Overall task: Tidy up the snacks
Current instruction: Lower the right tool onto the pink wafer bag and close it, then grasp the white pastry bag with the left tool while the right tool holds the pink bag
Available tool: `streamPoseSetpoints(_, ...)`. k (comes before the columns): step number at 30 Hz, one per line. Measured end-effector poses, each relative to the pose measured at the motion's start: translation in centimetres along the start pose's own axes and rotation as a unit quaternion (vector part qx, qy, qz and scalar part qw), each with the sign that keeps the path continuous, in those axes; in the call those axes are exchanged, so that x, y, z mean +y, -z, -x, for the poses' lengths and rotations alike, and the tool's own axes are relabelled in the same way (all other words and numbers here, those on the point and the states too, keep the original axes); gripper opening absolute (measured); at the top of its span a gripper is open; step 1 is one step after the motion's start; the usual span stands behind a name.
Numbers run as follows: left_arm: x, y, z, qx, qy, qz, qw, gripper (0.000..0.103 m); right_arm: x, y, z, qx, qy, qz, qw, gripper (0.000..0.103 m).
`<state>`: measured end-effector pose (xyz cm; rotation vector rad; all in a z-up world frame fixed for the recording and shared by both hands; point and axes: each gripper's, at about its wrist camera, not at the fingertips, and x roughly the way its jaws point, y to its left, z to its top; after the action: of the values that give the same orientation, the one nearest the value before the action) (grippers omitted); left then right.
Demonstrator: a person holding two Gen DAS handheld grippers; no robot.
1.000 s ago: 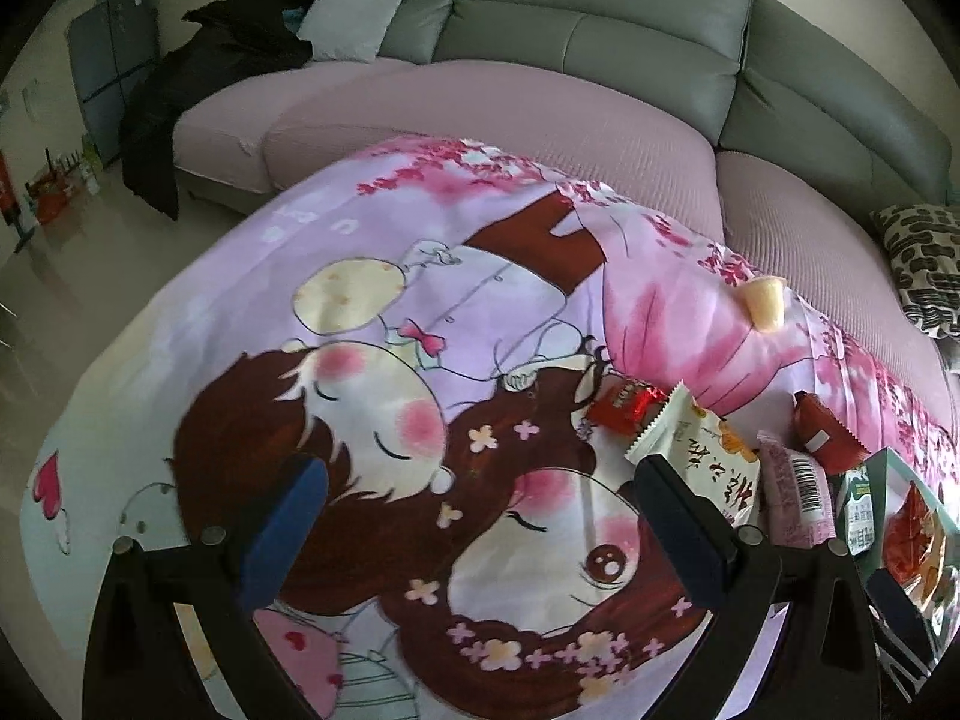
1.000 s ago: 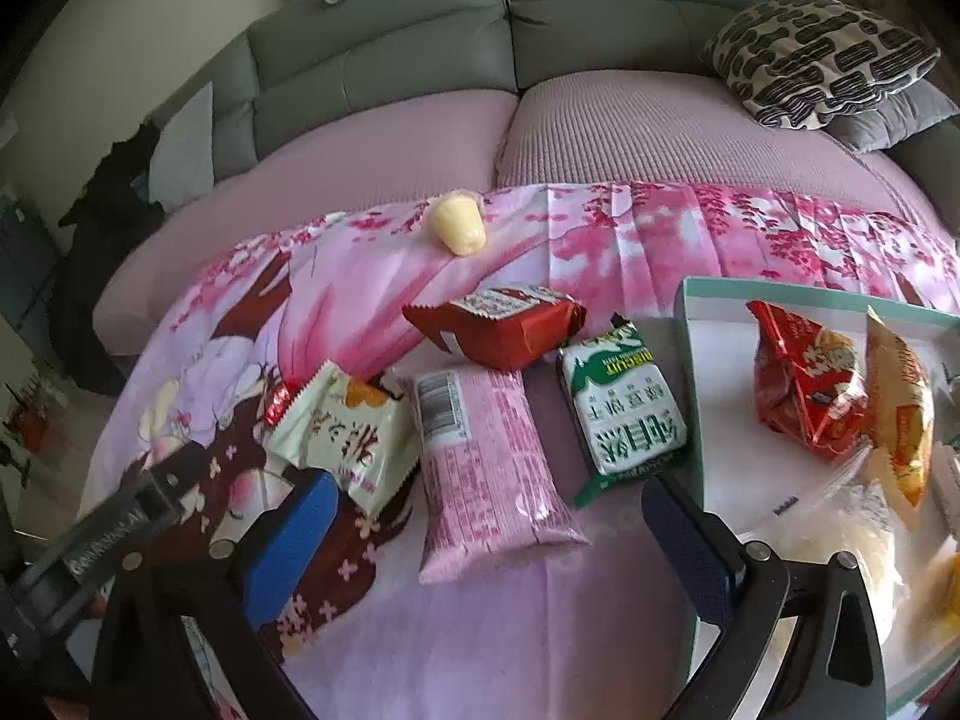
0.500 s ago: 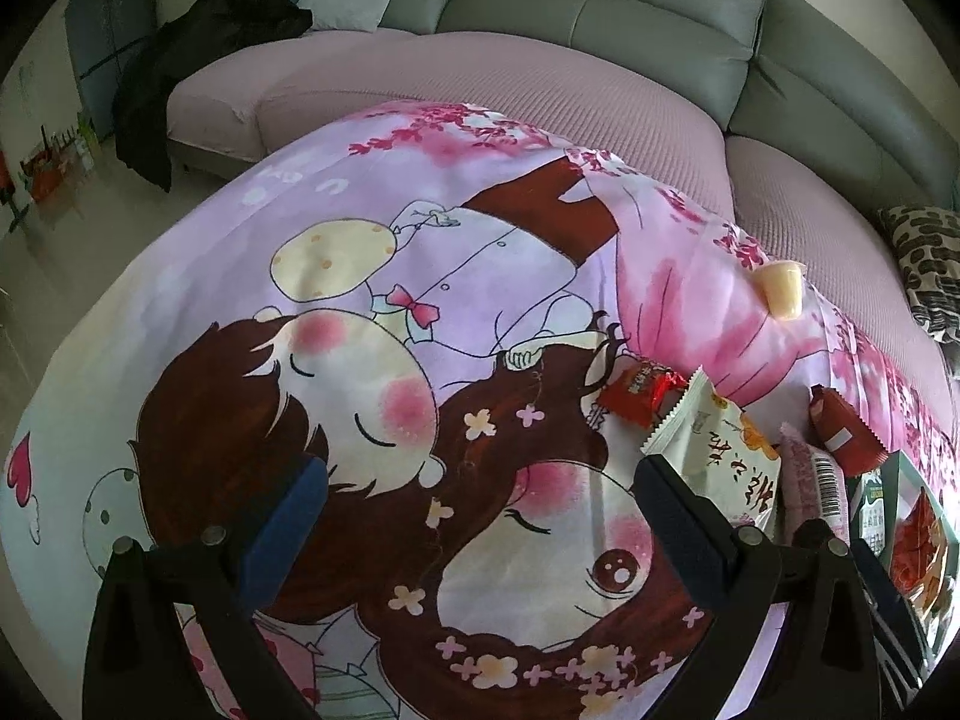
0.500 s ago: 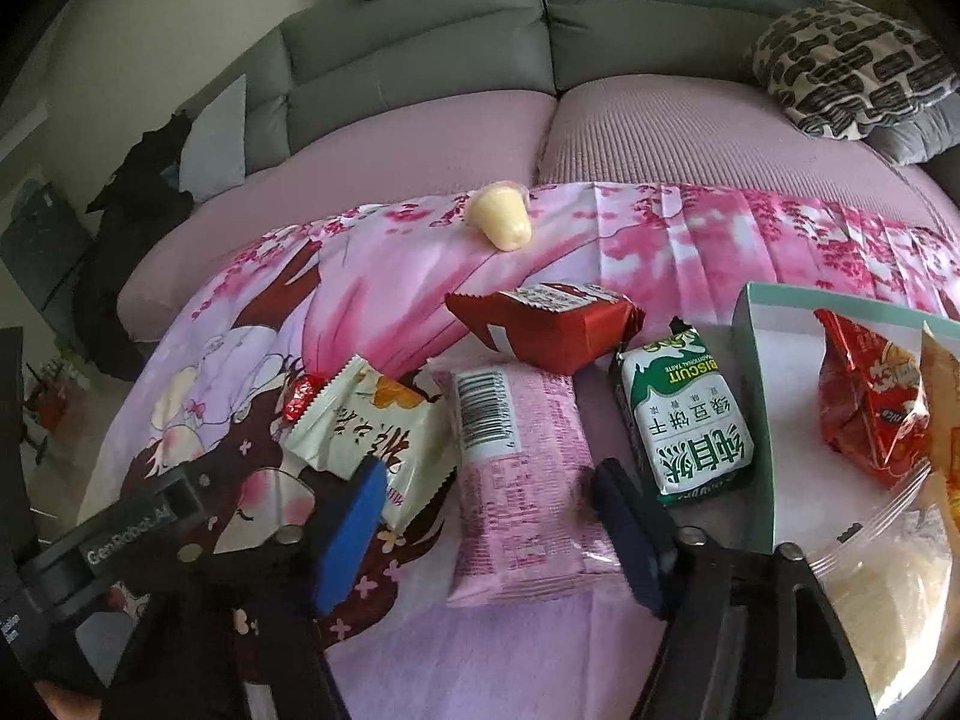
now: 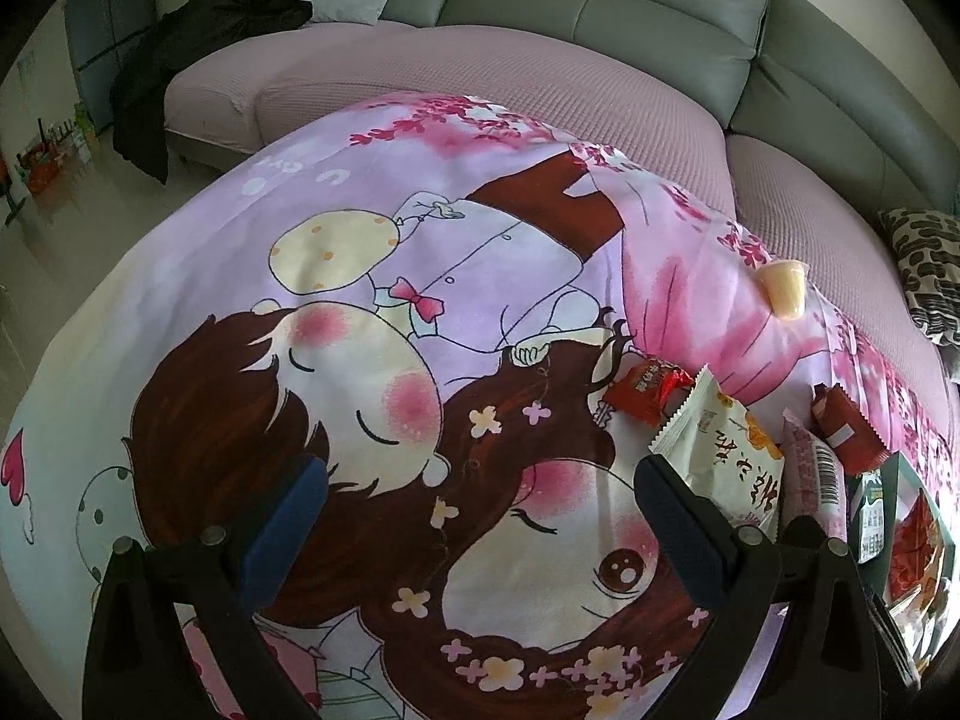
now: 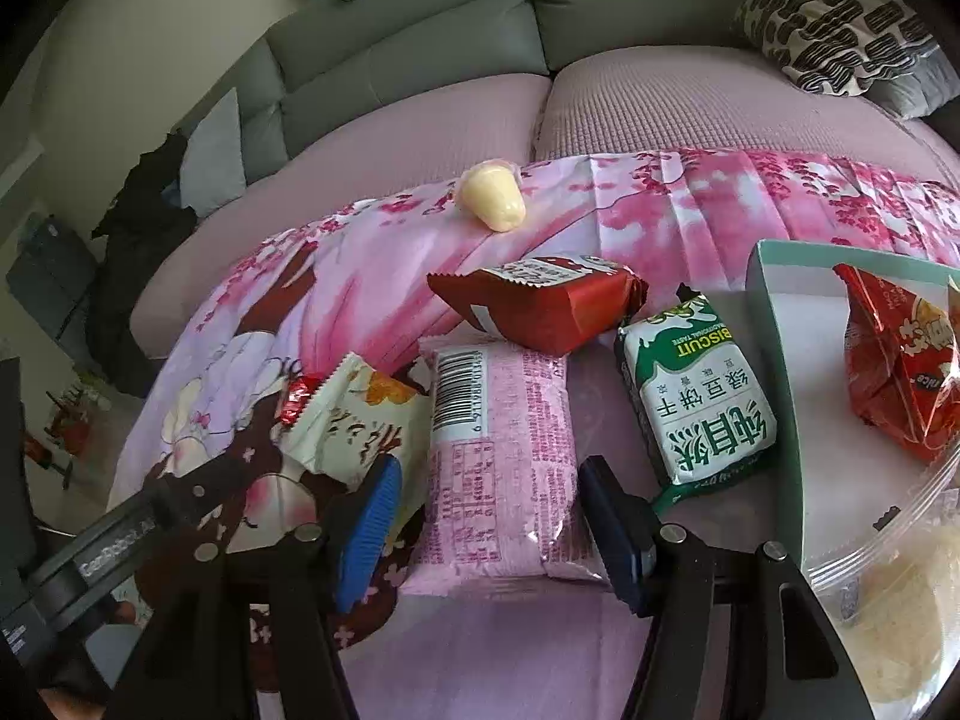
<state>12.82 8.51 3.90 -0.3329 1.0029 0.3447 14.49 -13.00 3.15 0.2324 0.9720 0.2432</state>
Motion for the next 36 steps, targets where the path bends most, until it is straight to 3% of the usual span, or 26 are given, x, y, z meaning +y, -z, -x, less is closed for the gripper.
streamPoseSetpoints(2,-0.2,0.0,-0.1,0.002,0.002,-0.002,1.0,0.102,-0.1,0.1,-0.4,0.001,0.003,-0.003,1.0,0.064)
streamPoseSetpoints(5,-0.5,0.1,-0.2,0.003,0.005,-0.006,1.0,0.102,0.0,0.1,-0.4,-0.003,0.021,0.001,1.0,0.054)
streamPoseSetpoints(8,-1.0,0.0,-0.2,0.003,0.012,-0.012,0.9999,0.102,-0.1,0.1,-0.3,-0.003,0.022,-0.004,1.0,0.05)
streamPoseSetpoints(14,-1.8,0.0,-0.3,0.003,0.029,-0.017,0.9994,0.102,-0.2,0.3,-0.1,0.005,0.033,-0.004,0.999,0.049)
streamPoseSetpoints(22,-5.0,0.1,-1.2,0.015,0.084,-0.029,0.996,0.102,-0.6,0.5,0.7,0.017,0.037,-0.002,0.999,0.048)
streamPoseSetpoints(36,-9.7,-0.9,-3.8,0.025,0.082,-0.088,0.9924,0.102,-0.4,0.5,1.1,0.028,0.031,-0.002,0.999,0.048)
